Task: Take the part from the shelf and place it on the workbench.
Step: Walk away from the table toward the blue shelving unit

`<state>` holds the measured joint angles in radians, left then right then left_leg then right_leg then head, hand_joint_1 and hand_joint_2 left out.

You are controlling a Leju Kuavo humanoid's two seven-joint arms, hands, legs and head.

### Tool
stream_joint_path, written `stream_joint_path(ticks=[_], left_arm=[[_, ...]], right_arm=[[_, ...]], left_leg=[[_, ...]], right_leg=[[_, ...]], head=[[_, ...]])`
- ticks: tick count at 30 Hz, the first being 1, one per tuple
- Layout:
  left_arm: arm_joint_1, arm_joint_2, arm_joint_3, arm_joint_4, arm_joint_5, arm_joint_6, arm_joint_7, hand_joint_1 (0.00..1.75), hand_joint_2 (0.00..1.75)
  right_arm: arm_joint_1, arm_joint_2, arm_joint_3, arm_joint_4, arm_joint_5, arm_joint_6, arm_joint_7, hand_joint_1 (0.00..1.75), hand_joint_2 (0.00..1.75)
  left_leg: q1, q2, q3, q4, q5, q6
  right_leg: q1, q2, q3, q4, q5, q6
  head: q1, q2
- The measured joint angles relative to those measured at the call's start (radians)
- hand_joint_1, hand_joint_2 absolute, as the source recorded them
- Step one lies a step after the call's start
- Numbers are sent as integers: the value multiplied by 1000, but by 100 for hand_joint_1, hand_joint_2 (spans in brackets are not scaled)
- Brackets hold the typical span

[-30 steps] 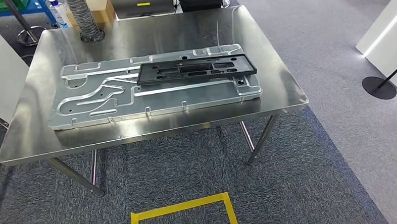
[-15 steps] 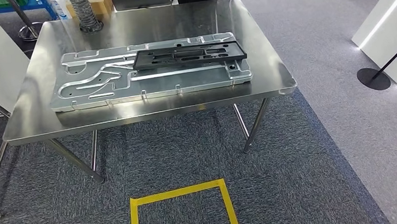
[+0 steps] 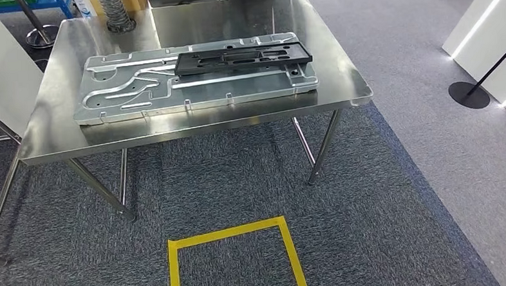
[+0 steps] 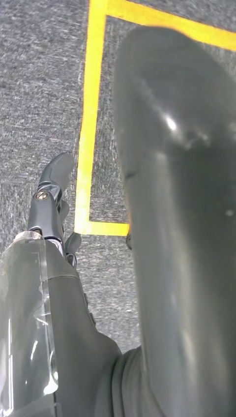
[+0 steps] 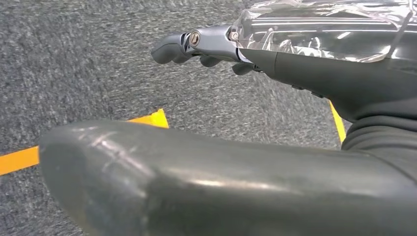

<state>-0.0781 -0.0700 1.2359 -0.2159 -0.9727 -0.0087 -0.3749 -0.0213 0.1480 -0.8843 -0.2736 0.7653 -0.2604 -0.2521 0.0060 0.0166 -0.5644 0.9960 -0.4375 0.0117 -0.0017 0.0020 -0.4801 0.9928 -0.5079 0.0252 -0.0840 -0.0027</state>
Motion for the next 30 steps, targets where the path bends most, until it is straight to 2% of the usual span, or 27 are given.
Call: stream_joint_path(ticks=[1,3,4,5,6,8,9,10,11,12,13,14,15,16,17,18,19,20,21,23,24,25,26,27,28,29,30], left_arm=[[-1,0,-2,0,0,0,0,0,0],[-2,-1,-4,0,0,0,0,0,0],[-2,0,-5,0,0,0,-1,0,0],[-2,0,-5,0,0,0,-1,0,0],[-1,0,-5,0,1,0,-1,0,0],[-1,0,-5,0,2,0,-1,0,0],[-1,0,-5,0,3,0,-1,0,0],[-1,0,-5,0,4,0,-1,0,0],[-2,0,-5,0,6,0,-1,0,0],[-2,0,-5,0,7,0,-1,0,0],[-4,0,-5,0,7,0,-2,0,0],[-7,0,-5,0,7,0,-2,0,0],[-9,0,-5,0,7,0,-2,0,0],[-11,0,-5,0,8,0,-3,0,0],[-11,0,-5,0,8,0,-4,0,0],[-10,0,-5,0,9,0,-5,0,0],[-9,0,-5,0,9,0,-5,0,0],[-9,0,-5,0,9,0,-5,0,0],[-9,0,-5,0,9,0,-5,0,0],[-9,1,-5,0,10,1,-6,0,0],[-8,1,-5,0,10,1,-6,0,0],[-8,1,-4,0,10,2,-6,0,0],[-8,1,-4,0,10,2,-6,0,0],[-9,1,-4,0,10,2,-6,0,0],[-9,1,-5,0,10,2,-6,0,0],[-9,0,-5,0,10,3,-6,0,0],[-8,0,-5,0,10,3,-6,0,0]], right_arm=[[-1,0,1,0,3,0,0,0,0],[-2,0,3,2,8,0,0,0,0],[-3,0,3,3,10,0,0,0,0],[-5,-1,4,4,11,0,1,0,0],[-6,-2,5,5,12,0,1,0,0],[-8,-5,8,6,15,3,1,0,0],[-8,-6,9,7,17,6,1,0,0],[-8,-8,10,8,20,11,1,0,0],[-8,-8,11,8,23,17,2,0,0],[-8,-9,11,9,25,25,4,0,0],[-10,-9,12,10,27,33,7,0,0],[-10,-9,13,11,28,43,11,0,0],[-11,-9,14,12,29,51,14,0,0],[-11,-9,16,13,31,59,17,0,0],[-11,-9,17,15,33,65,19,0,0],[-10,-9,19,16,36,69,19,0,0],[-10,-9,21,17,39,72,19,0,0],[-9,-9,23,18,41,76,19,0,0],[-9,-9,24,18,43,78,19,0,0],[-9,-9,27,19,44,84,19,0,0],[-9,-9,27,20,45,86,18,0,0],[-9,-9,28,20,45,87,18,0,0],[-10,-9,29,20,45,88,17,0,0],[-10,-9,29,20,45,89,16,0,0],[-11,-9,29,20,45,90,14,0,0],[-13,-9,30,20,45,90,13,0,0],[-15,-9,30,20,45,90,11,0,0]], left_leg=[[0,0,-3,1,6,-6],[1,0,-7,2,15,-19],[2,-1,-14,11,4,-24],[3,-3,-25,34,-25,-27],[4,-5,-41,76,-70,-30],[6,-7,-77,203,-165,-32],[6,-7,-85,260,-185,-33],[6,-7,-81,291,-181,-33],[6,-7,-61,289,-156,-32],[6,-7,-25,253,-123,-30],[6,-7,28,187,-104,-26],[4,-8,89,100,-104,-22],[1,-8,136,29,-114,-16],[-2,-8,167,-22,-128,-11],[-6,-8,176,-45,-133,-5],[-7,-6,168,-45,-124,3],[-7,-3,160,-45,-112,11],[-6,0,147,-46,-98,19],[-4,3,132,-47,-83,26],[-5,5,96,-45,-53,32],[-5,5,76,-43,-39,31],[-5,6,54,-40,-25,30],[-5,7,31,-35,-11,27],[-5,7,8,-29,2,25],[-4,8,-14,-21,14,22],[-5,7,-31,-14,24,18],[-5,7,-44,-8,34,14]], right_leg=[[3,1,8,-19,-5,-4],[4,-1,-2,-24,9,-18],[3,-3,-9,-27,18,-26],[1,-5,-19,-30,30,-35],[1,-7,-31,-31,41,-41],[6,-7,-62,-27,63,-48],[9,-7,-80,-25,75,-49],[11,-7,-98,-22,87,-49],[13,-7,-117,-19,99,-48],[14,-6,-136,-15,111,-46],[14,-5,-153,-10,122,-43],[15,-4,-167,-4,133,-39],[16,-4,-175,0,143,-34],[15,-5,-179,2,154,-29],[13,-6,-181,1,164,-23],[11,-6,-182,-2,175,-18],[9,-4,-186,2,169,-12],[7,-2,-194,21,140,-7],[5,0,-206,59,91,-2],[0,0,-232,185,-26,6],[-1,0,-238,249,-56,9],[-3,0,-235,292,-57,11],[-3,0,-216,304,-36,12],[-4,0,-179,280,-7,11],[-4,0,-125,222,13,10],[-2,0,-55,140,12,6],[0,0,9,54,-6,1]], head=[[0,0],[0,0],[0,0],[0,0],[0,0],[0,0],[0,0],[0,0],[0,0],[0,0],[0,0],[0,0],[0,0],[0,0],[0,0],[0,0],[0,0],[0,0],[0,0],[0,0],[0,0],[0,0],[0,0],[0,0],[0,0],[0,0],[0,0]])
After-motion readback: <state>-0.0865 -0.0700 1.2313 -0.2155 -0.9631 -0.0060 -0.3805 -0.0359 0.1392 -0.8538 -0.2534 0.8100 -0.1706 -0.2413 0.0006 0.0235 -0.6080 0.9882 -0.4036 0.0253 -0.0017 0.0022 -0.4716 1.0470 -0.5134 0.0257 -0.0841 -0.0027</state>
